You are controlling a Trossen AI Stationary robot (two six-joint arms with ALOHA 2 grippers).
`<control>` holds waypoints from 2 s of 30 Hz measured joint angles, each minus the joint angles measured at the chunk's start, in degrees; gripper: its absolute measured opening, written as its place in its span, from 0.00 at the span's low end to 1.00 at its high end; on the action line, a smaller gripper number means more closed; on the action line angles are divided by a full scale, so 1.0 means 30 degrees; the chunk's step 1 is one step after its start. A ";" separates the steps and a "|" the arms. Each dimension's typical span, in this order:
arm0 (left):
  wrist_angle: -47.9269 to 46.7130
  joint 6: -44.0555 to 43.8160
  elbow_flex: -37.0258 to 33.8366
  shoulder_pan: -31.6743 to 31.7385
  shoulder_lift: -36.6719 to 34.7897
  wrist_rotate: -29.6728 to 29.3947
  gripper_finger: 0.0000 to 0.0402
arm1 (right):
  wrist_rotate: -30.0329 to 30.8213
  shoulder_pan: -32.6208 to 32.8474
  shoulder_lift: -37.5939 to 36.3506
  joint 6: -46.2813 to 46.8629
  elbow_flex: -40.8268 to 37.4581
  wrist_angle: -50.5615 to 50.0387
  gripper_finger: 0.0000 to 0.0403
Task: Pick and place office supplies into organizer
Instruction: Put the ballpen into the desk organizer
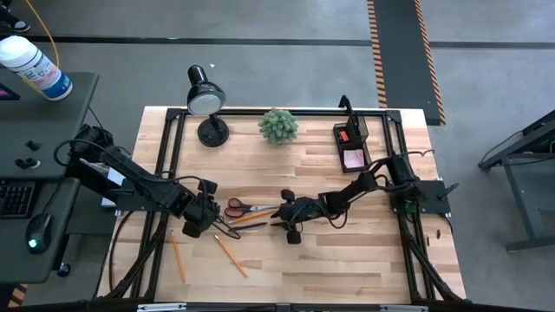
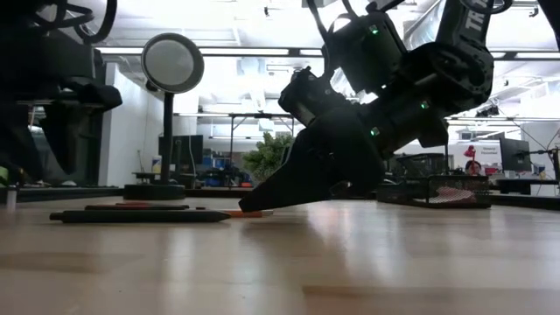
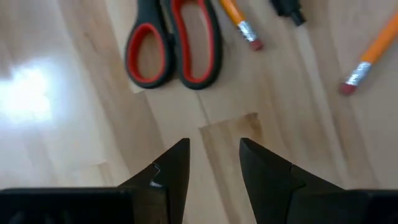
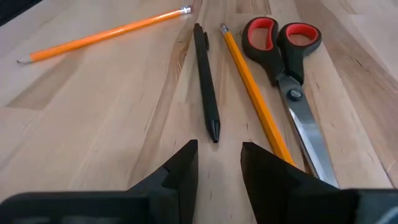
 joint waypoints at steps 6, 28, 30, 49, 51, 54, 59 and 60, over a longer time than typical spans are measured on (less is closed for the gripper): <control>0.0297 0.0138 0.0000 0.0000 0.0000 0.0331 0.32 | -0.0325 -0.0109 0.0000 0.0073 0.0000 -0.0022 0.28; 0.0982 0.0692 0.0000 0.0015 0.0000 0.0151 0.32 | -0.2302 -0.0605 0.3527 0.0794 0.2339 0.2594 0.28; 0.0982 0.0699 0.0000 0.0015 0.0000 0.0151 0.32 | -0.2653 -0.0682 0.4011 0.0778 0.3079 0.2374 0.28; 0.0997 0.0852 0.0000 0.0007 0.0000 -0.0381 0.32 | -0.3774 -0.0713 0.4008 0.0863 0.4367 0.0430 0.07; 0.1041 0.0924 0.0000 0.0007 0.0000 -0.0388 0.32 | -0.3812 -0.0608 0.3532 0.0871 0.4334 -0.0114 0.07; 0.1078 0.1141 0.0000 0.0000 0.0000 -0.0393 0.32 | -0.3637 -0.0311 0.2699 0.0299 0.4271 -0.1493 0.07; 0.1222 0.1310 0.0000 0.0000 0.0000 -0.0409 0.32 | -0.1454 0.0458 0.0874 -0.0801 0.4266 -0.4183 0.07; 0.1236 0.1346 0.0000 0.0000 0.0000 -0.0444 0.32 | -0.0872 0.0642 0.0477 -0.1037 0.4258 -0.4665 0.07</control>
